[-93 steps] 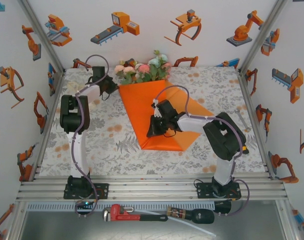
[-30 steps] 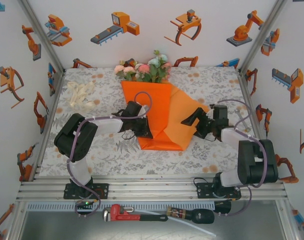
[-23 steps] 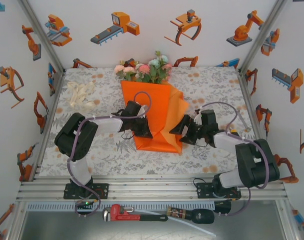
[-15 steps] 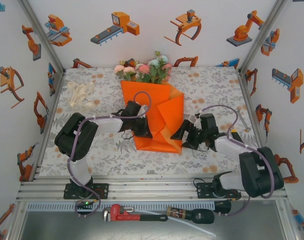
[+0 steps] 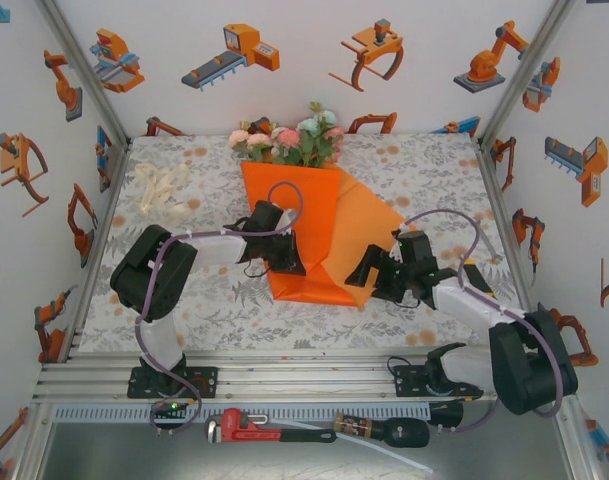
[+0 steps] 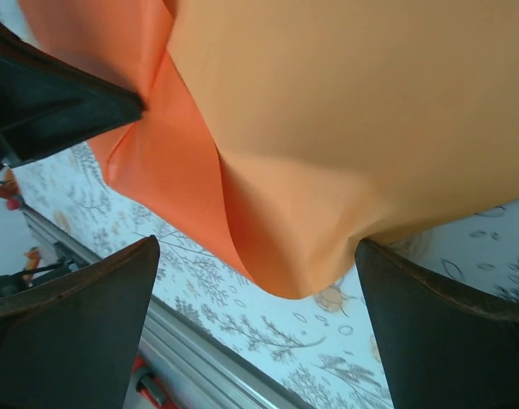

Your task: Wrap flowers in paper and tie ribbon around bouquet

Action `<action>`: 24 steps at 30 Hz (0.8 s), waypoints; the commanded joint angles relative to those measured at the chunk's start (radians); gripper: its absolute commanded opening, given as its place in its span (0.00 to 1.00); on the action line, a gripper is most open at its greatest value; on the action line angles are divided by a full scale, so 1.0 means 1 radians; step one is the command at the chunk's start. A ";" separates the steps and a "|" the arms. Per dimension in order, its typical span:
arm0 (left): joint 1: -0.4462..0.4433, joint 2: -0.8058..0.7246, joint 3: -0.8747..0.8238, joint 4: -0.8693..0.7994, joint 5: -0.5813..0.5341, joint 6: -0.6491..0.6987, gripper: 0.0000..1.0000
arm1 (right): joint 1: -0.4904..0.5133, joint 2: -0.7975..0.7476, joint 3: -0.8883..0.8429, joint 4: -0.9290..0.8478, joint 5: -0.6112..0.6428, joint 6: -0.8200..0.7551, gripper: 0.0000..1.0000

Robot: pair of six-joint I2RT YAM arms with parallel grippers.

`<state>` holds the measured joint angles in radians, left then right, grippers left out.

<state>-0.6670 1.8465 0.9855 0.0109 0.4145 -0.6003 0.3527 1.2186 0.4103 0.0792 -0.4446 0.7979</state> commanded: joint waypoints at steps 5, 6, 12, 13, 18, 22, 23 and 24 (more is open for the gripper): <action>0.004 0.017 0.024 -0.003 -0.003 -0.006 0.08 | 0.010 -0.093 -0.074 0.001 0.007 0.114 0.86; 0.005 0.017 0.025 -0.002 -0.005 -0.006 0.08 | 0.009 -0.126 -0.071 -0.039 0.024 0.119 0.86; 0.004 0.021 0.024 0.009 0.000 -0.012 0.08 | 0.003 -0.259 -0.005 -0.364 0.282 0.171 0.88; 0.004 0.022 0.022 0.016 0.003 -0.013 0.08 | -0.008 -0.259 0.019 -0.404 0.369 0.165 0.89; 0.004 0.016 0.018 0.015 0.006 -0.007 0.08 | -0.177 -0.069 0.138 -0.393 0.527 0.126 0.90; 0.005 0.007 0.013 0.018 0.003 -0.003 0.08 | -0.312 0.137 0.240 -0.302 0.453 0.018 0.89; 0.005 0.004 0.010 0.021 -0.001 -0.002 0.08 | -0.323 0.178 0.257 -0.276 0.445 0.005 0.88; 0.006 0.002 0.008 0.022 -0.005 -0.003 0.08 | -0.326 0.208 0.268 -0.255 0.433 -0.002 0.88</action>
<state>-0.6666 1.8515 0.9874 0.0227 0.4149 -0.6064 0.0441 1.3552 0.6495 -0.2245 -0.0311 0.8673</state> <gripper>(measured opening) 0.084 0.884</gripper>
